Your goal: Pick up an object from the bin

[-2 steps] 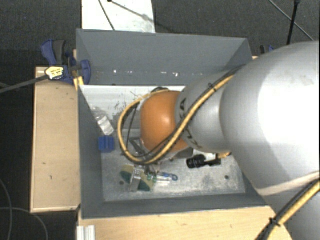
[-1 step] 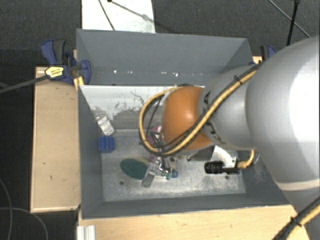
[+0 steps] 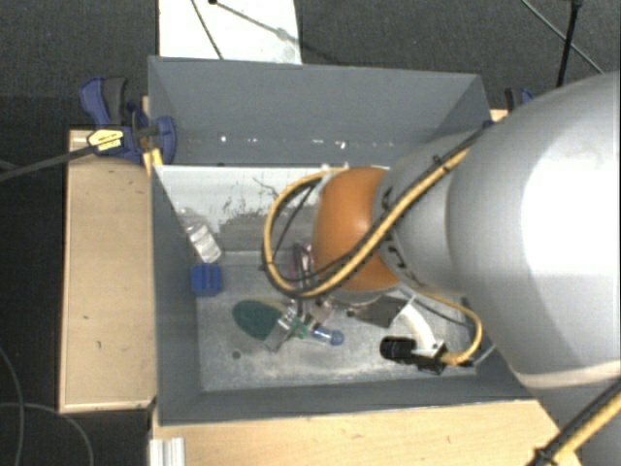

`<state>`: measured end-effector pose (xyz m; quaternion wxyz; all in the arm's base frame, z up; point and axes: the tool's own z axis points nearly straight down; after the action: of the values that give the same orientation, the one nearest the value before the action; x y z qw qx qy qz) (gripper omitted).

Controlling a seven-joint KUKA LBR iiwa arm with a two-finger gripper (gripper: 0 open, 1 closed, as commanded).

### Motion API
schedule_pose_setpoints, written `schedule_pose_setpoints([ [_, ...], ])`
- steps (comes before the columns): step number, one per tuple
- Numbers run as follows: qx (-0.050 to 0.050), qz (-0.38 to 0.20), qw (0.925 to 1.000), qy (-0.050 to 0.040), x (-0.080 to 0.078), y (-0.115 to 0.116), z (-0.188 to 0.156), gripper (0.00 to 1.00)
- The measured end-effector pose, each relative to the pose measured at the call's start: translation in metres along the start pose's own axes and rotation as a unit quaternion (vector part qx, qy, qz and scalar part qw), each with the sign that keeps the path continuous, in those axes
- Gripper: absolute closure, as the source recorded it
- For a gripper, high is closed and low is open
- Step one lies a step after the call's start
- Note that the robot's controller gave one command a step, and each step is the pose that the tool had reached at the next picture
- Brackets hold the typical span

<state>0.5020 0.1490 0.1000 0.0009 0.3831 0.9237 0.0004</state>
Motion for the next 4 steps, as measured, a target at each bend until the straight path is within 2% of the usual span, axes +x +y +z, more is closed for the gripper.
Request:
schedule_pose_setpoints([
  [1, -0.003, 0.151, 0.9885, -0.0018, 0.0049, 0.0038, 0.0274, 0.0],
  [2, -0.004, 0.152, 0.9884, -0.0021, 0.0044, 0.0046, 0.0263, 0.0],
  [3, -0.005, 0.153, 0.9882, -0.0027, 0.0036, 0.0044, 0.0254, 1.0],
  [4, 0.0, 0.154, 0.9881, 0.0005, 0.0032, 0.0043, 0.0203, 1.0],
])
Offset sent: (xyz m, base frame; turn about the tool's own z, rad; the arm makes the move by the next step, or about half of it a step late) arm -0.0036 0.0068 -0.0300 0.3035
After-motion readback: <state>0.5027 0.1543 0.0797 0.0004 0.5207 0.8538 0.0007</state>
